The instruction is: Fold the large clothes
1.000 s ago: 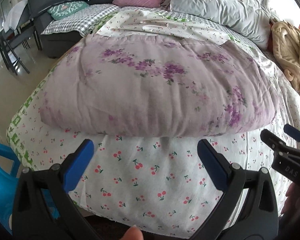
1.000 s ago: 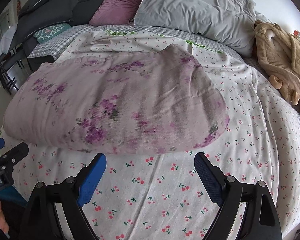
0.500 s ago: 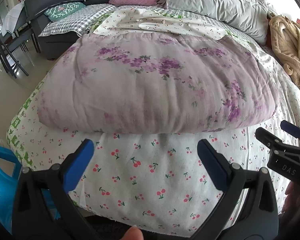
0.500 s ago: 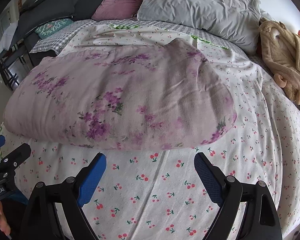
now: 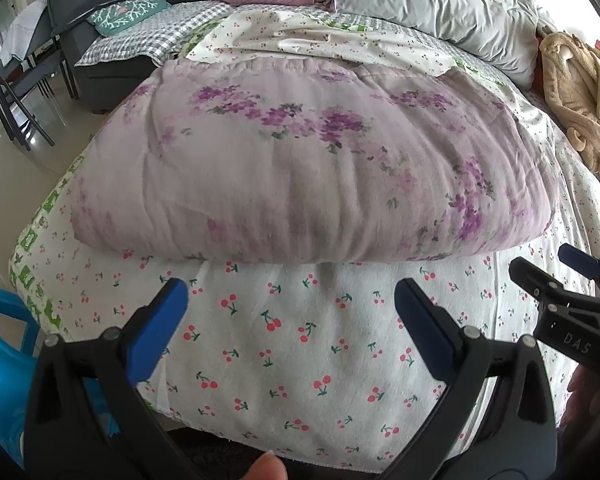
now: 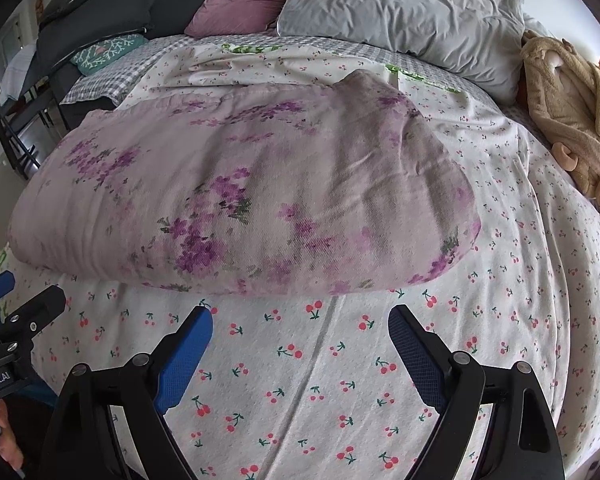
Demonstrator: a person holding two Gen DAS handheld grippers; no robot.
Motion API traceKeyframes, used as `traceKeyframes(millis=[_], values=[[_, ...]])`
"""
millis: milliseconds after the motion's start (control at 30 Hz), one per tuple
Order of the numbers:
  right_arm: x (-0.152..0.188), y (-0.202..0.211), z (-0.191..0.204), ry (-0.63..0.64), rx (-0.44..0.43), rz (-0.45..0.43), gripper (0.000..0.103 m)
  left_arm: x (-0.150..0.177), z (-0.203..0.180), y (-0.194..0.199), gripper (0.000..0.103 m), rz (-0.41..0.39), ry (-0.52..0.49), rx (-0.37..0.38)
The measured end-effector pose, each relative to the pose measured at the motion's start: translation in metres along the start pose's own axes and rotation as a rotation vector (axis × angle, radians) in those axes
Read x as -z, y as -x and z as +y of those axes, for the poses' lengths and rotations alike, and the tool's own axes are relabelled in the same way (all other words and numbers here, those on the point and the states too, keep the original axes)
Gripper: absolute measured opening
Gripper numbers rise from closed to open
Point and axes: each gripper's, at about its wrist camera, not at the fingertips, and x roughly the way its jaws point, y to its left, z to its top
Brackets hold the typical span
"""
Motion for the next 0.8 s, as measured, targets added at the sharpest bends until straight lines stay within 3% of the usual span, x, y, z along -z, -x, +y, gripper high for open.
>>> traceKeyframes(millis=[800], values=[[0.0011,-0.0011,0.0018,0.000,-0.010,0.012,0.091,0.0011,0.0023,-0.0056,0.102,0.033,0.011,0.007]])
